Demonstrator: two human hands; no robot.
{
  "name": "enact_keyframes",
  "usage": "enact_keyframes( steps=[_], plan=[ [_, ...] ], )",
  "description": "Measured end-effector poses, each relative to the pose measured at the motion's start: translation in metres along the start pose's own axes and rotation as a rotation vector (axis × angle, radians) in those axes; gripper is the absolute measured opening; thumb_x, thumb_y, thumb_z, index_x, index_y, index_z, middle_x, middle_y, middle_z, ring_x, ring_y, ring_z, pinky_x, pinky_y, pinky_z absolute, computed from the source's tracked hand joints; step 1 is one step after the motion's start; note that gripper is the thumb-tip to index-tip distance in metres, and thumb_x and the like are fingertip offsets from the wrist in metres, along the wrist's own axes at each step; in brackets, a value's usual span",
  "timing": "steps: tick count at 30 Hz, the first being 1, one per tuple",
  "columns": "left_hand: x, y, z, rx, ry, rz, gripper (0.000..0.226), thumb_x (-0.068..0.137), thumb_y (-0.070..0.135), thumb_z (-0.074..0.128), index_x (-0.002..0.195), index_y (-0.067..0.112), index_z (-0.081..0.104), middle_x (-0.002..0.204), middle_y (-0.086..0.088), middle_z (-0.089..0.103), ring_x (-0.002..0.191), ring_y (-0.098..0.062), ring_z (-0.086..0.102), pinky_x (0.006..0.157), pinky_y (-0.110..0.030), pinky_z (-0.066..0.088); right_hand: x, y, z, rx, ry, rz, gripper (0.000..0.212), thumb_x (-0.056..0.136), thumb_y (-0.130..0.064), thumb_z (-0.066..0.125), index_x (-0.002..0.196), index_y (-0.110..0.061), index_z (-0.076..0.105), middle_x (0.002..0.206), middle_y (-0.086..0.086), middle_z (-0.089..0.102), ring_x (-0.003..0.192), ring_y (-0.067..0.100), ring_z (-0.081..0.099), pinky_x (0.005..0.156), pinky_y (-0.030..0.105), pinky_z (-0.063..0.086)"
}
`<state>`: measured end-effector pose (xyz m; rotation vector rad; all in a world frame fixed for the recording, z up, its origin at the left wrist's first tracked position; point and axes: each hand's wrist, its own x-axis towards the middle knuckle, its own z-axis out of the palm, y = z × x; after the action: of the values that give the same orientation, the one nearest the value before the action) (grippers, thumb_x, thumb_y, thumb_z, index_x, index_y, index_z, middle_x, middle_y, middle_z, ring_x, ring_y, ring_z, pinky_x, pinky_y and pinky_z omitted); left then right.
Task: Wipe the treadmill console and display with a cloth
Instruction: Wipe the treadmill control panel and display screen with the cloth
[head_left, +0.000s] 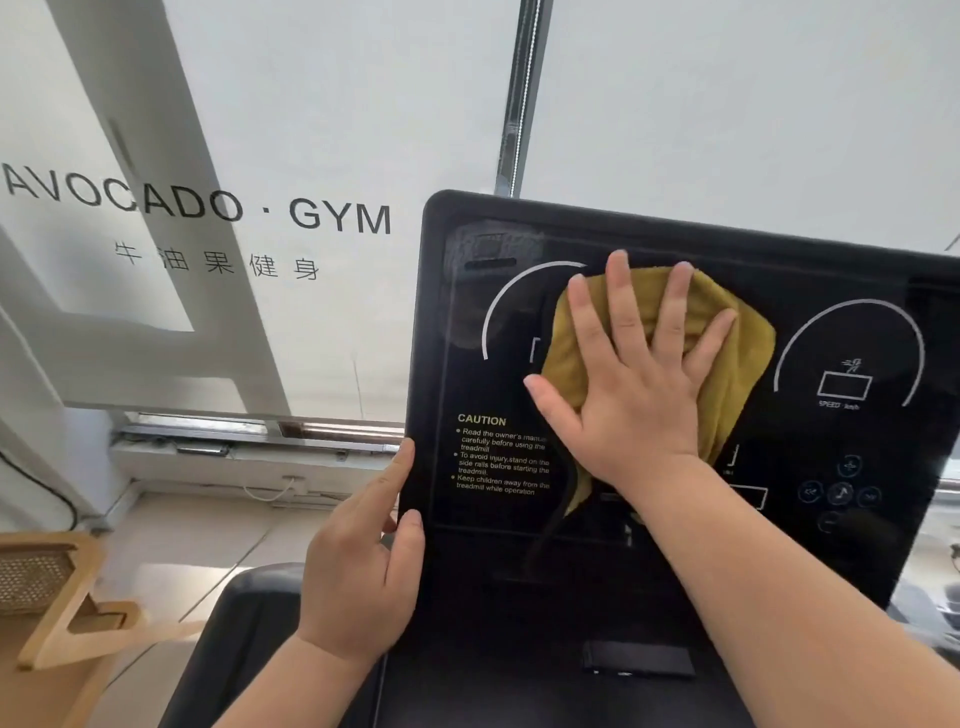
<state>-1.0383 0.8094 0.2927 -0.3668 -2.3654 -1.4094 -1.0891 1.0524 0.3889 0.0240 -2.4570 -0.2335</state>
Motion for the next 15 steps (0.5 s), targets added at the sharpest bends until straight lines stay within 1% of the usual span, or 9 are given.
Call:
enact_keyframes(
  steps=[3,5,7,8,11,13,15],
  plan=[
    [-0.002,0.002,-0.001,-0.014,0.006,-0.002,0.058,0.091,0.034,0.043,0.149,0.03,0.047,0.085,0.008,0.068,0.07,-0.014,0.054,0.06,-0.031,0.049,0.043,-0.004,-0.017,0.052,0.015,0.13,0.086,0.095,-0.077,0.028,0.165,-0.032,0.002,0.174,0.001,-0.003,0.156,0.046,-0.007,0.116,0.077,-0.003],
    [-0.002,0.002,0.0,-0.018,0.008,-0.009,0.057,0.092,0.033,0.042,0.149,0.03,0.047,0.091,0.003,0.071,0.072,-0.016,0.055,0.06,-0.036,0.05,0.063,-0.022,-0.023,0.074,0.021,0.148,0.084,0.097,-0.075,0.024,0.165,-0.032,0.0,0.174,0.0,-0.005,0.156,0.045,-0.009,0.117,0.076,-0.005],
    [-0.002,0.001,0.0,-0.021,0.011,-0.016,0.058,0.092,0.033,0.04,0.149,0.032,0.045,0.09,0.001,0.07,0.07,-0.016,0.055,0.06,-0.038,0.05,0.074,-0.046,-0.025,0.079,0.019,0.098,0.081,0.099,-0.073,0.022,0.165,-0.031,0.0,0.174,-0.002,-0.005,0.157,0.043,-0.01,0.117,0.075,-0.005],
    [-0.002,0.001,0.001,-0.021,0.01,-0.019,0.058,0.092,0.033,0.04,0.15,0.033,0.044,0.087,0.002,0.069,0.068,-0.015,0.054,0.059,-0.036,0.049,0.074,-0.057,-0.024,0.079,0.021,0.06,0.08,0.099,-0.071,0.021,0.165,-0.031,0.001,0.174,-0.002,-0.005,0.157,0.042,-0.009,0.118,0.075,-0.005],
    [-0.002,0.002,0.0,-0.008,0.014,-0.02,0.057,0.092,0.032,0.038,0.149,0.035,0.043,0.077,0.014,0.06,0.066,-0.011,0.051,0.06,-0.029,0.043,0.06,-0.078,-0.017,0.086,0.029,-0.045,0.075,0.102,-0.066,0.025,0.165,-0.03,0.006,0.174,-0.002,-0.001,0.158,0.04,-0.006,0.12,0.072,-0.005],
    [-0.001,0.001,0.0,-0.001,0.013,-0.024,0.057,0.092,0.032,0.038,0.148,0.037,0.043,0.073,0.016,0.057,0.064,-0.01,0.05,0.059,-0.029,0.042,0.041,-0.082,-0.009,0.066,0.017,-0.145,0.074,0.102,-0.065,0.028,0.165,-0.031,0.009,0.174,-0.003,0.001,0.158,0.038,-0.005,0.121,0.07,-0.004],
    [-0.001,0.0,0.0,-0.003,0.009,-0.028,0.057,0.092,0.033,0.038,0.149,0.036,0.045,0.071,0.018,0.055,0.06,-0.007,0.047,0.057,-0.028,0.04,0.027,-0.073,-0.003,0.045,0.019,-0.237,0.075,0.101,-0.067,0.031,0.165,-0.033,0.012,0.174,-0.004,0.004,0.159,0.036,-0.002,0.122,0.069,-0.002]
  ],
)
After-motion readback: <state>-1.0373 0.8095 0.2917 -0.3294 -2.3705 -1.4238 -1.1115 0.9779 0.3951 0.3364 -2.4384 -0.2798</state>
